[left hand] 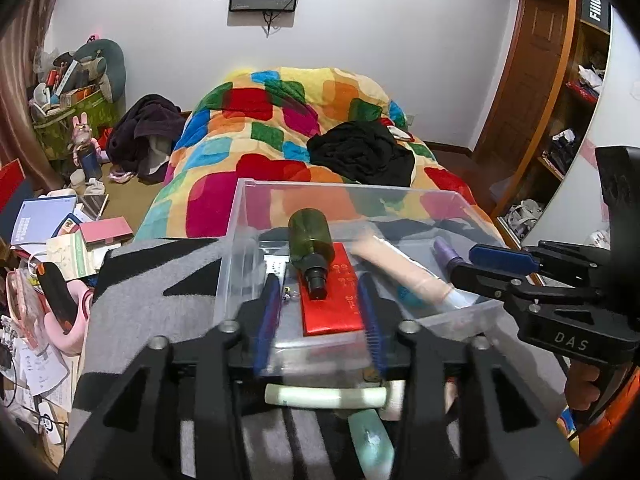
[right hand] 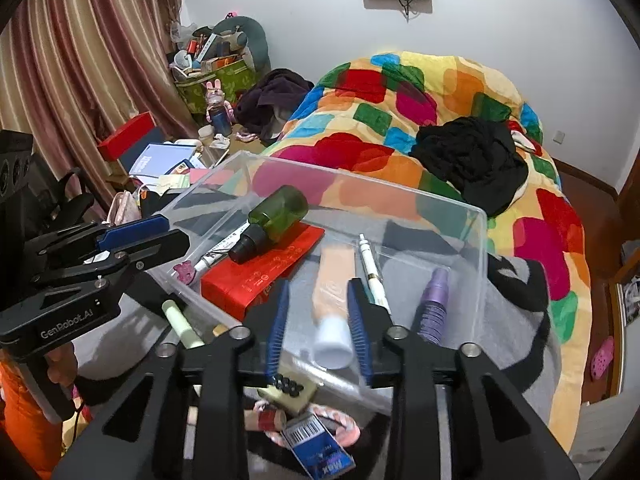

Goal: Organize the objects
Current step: 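Carry the pink charm into the clear box while the right tool places the beige tube there, then grasp the mint lotion bottle with the left tool while the right tool grasps the blue Max card box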

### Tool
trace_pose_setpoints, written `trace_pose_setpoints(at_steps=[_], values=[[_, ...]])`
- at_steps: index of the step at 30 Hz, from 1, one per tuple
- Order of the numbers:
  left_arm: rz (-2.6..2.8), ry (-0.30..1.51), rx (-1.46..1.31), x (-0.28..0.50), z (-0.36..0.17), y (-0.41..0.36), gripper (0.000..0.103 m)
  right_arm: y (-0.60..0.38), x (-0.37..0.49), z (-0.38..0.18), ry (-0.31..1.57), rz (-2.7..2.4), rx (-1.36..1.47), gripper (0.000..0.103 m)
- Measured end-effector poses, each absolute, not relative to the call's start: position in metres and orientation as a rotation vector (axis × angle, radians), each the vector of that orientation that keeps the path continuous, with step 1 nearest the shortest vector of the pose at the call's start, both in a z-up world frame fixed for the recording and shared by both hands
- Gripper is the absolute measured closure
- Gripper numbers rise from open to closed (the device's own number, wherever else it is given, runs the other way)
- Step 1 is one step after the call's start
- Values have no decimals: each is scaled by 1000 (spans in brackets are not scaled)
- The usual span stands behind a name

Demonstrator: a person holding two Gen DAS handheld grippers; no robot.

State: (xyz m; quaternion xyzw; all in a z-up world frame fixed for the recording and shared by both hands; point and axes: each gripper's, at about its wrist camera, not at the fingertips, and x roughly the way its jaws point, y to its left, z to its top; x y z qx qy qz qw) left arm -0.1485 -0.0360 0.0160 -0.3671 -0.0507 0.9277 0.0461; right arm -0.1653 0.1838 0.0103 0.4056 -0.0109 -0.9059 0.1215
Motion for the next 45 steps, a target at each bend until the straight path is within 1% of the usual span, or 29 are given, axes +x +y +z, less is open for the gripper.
trace_pose_setpoints(at_steps=[1,2,4,6,7,12,15,22,27,29,30,31,32,33,34,35,36,37,39,43,45], values=[[2835,-152,-1109,-146,18,-35,53,185,-161,13,-27,-2652,1172,67],[2839,-148,-1097,-143,21,-34,51,186,-157,16,-26,-2658,1160,65],[2847,-133,-1077,-137,25,-32,44,188,-150,20,-29,-2669,1140,58],[2858,-115,-1059,-130,30,-29,38,189,-141,24,-21,-2687,1117,54],[2862,-107,-1051,-128,31,-27,35,190,-138,26,-17,-2696,1108,52],[2864,-89,-1029,-110,35,-22,27,198,-120,33,-28,-2723,1073,44],[2866,-62,-1028,-99,32,-18,21,202,-107,33,-38,-2741,1064,43],[2832,-9,-1099,-80,8,-9,20,205,-88,11,-42,-2719,1129,42],[2785,-38,-1199,-74,-20,-8,20,202,-87,-23,-31,-2652,1236,42],[2775,-39,-1232,-73,-30,-7,21,201,-91,-33,-51,-2613,1254,42],[2768,-40,-1247,-74,-34,-7,26,201,-93,-37,-62,-2599,1263,44],[2759,-38,-1263,-75,-37,-6,33,201,-93,-39,-65,-2593,1267,49],[2748,-33,-1277,-75,-41,-4,37,200,-93,-41,-59,-2585,1271,52],[2741,-34,-1282,-75,-43,-4,39,198,-93,-43,-50,-2577,1276,60],[2746,-44,-1268,-74,-43,-5,39,198,-93,-44,-45,-2571,1280,67],[2746,-45,-1267,-73,-43,-5,40,197,-91,-45,-39,-2567,1282,71],[2747,-48,-1264,-72,-43,-6,44,197,-89,-45,-37,-2567,1279,74],[2749,-51,-1265,-71,-43,-8,50,197,-87,-45,-34,-2569,1274,75],[2738,-63,-1280,-71,-46,-11,55,196,-82,-45,-21,-2568,1264,76],[2742,-63,-1309,-65,-51,-22,60,194,-69,-47,20,-2548,1272,79],[2747,-57,-1306,-60,-52,-26,61,192,-62,-49,48,-2542,1281,80]])
